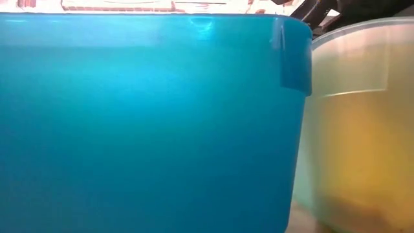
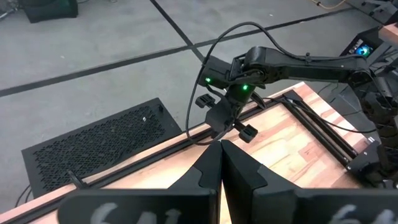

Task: Pick and place medicine bottles into bin by pill shape (circle, oval)
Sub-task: Put the small orange pill bottle into the blue bin

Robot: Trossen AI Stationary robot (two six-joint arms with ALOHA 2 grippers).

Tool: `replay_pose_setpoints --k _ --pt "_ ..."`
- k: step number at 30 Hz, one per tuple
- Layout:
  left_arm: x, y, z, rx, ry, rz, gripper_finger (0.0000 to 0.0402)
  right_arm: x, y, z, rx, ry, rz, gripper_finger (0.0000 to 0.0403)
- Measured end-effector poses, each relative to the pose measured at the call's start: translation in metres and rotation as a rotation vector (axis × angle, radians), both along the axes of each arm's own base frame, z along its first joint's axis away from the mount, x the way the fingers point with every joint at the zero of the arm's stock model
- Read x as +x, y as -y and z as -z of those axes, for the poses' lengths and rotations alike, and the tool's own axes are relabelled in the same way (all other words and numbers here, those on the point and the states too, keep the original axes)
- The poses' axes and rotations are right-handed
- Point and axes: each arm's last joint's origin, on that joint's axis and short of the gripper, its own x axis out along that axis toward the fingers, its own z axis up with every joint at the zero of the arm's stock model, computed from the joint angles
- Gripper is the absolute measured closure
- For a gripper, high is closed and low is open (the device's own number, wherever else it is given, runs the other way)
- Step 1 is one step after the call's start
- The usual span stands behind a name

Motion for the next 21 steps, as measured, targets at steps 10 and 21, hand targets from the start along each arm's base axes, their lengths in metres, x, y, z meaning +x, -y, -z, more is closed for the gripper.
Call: replay_pose_setpoints --k 10,21 --pt "-0.001 0.0 0.001 0.002 -0.019 0.006 0.0402 -0.006 0.0 -0.009 0.006 0.006 -0.014 0.0403" --pt "-0.001 0.0 0.001 0.008 -0.025 0.003 0.0402 -0.012 0.012 0.009 -0.02 -0.026 -0.027 0.0403"
